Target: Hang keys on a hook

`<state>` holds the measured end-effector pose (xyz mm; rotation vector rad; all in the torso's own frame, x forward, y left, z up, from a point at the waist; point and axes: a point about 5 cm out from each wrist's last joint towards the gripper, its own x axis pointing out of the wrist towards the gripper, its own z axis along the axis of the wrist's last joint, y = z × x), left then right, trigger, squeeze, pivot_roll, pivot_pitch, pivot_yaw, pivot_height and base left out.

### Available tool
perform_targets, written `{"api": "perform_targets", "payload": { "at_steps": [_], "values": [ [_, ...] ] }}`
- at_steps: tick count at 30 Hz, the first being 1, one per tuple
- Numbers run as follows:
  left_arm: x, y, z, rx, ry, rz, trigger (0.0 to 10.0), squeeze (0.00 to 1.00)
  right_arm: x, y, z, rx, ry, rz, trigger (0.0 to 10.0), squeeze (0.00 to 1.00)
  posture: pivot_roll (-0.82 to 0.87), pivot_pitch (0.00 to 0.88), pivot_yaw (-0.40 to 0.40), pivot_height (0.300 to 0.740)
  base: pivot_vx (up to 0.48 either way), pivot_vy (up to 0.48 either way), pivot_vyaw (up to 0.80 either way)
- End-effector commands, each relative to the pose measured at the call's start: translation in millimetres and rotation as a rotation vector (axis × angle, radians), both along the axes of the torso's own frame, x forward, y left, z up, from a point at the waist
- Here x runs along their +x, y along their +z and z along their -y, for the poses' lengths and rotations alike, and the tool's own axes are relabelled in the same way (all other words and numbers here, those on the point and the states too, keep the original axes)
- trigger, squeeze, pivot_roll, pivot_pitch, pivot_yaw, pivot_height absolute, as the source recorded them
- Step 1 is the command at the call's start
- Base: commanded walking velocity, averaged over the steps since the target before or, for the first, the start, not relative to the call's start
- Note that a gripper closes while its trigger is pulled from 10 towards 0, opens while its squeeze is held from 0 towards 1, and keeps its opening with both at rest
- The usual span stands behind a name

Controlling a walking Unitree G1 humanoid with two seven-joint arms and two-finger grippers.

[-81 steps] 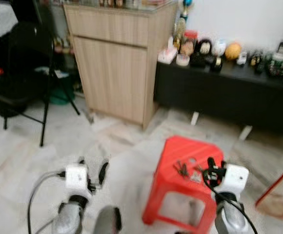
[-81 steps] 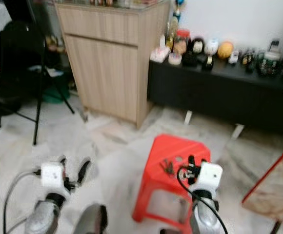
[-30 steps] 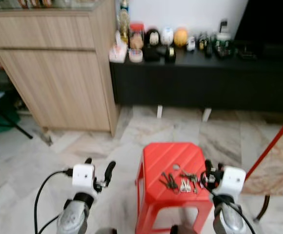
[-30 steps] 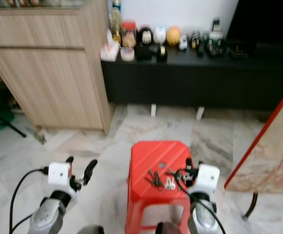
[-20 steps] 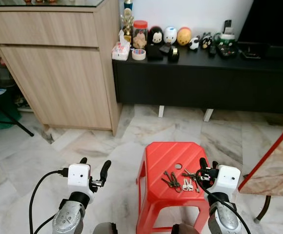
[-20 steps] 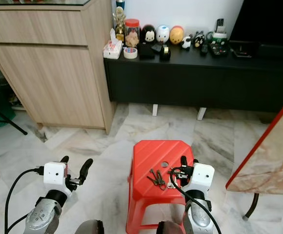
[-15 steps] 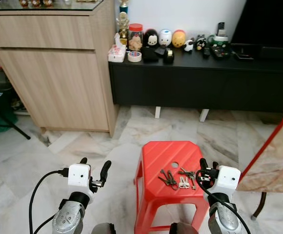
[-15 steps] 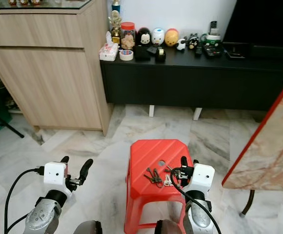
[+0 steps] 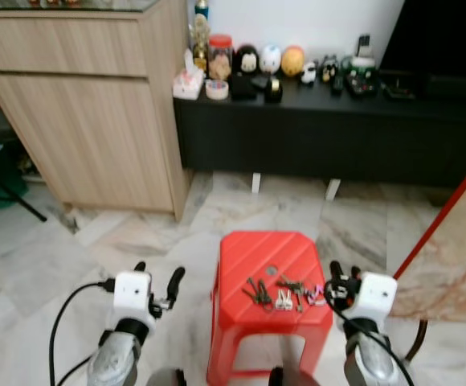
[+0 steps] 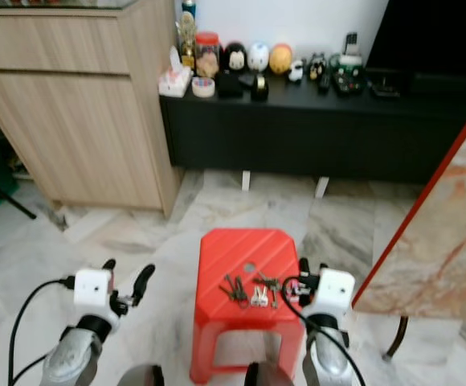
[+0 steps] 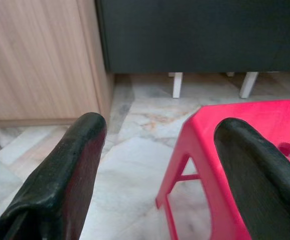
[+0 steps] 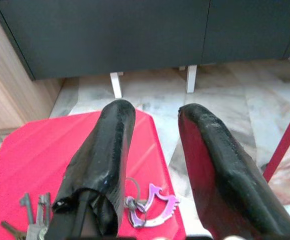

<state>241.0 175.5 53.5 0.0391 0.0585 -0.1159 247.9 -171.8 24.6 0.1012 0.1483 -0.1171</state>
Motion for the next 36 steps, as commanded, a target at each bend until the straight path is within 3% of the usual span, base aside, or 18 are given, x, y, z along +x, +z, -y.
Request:
{"api": "perform_targets", "payload": {
  "at_steps": [1,13,36],
  "values": [
    [-0.9,-1.3,-2.1,0.007,0.0,-0.011,10.0,0.0,-0.2,-1.8,-2.2,-0.008,0.02,-0.014,10.0,0.0,0.03,0.003,-0.049,0.626,0.0,0.0,0.0],
    [-1.0,-2.0,-2.1,0.002,0.001,-0.013,10.0,0.0,-0.3,-2.0,-3.8,-0.001,0.034,-0.011,10.0,0.0,0.02,0.003,-0.048,0.626,0.0,0.0,0.67],
    [-1.9,-2.3,-3.4,-0.001,-0.008,-0.014,10.0,0.0,-1.1,-4.1,3.9,0.019,-0.032,-0.014,10.0,0.0,0.03,0.004,-0.049,0.626,0.0,0.0,0.0]
  ]
}}
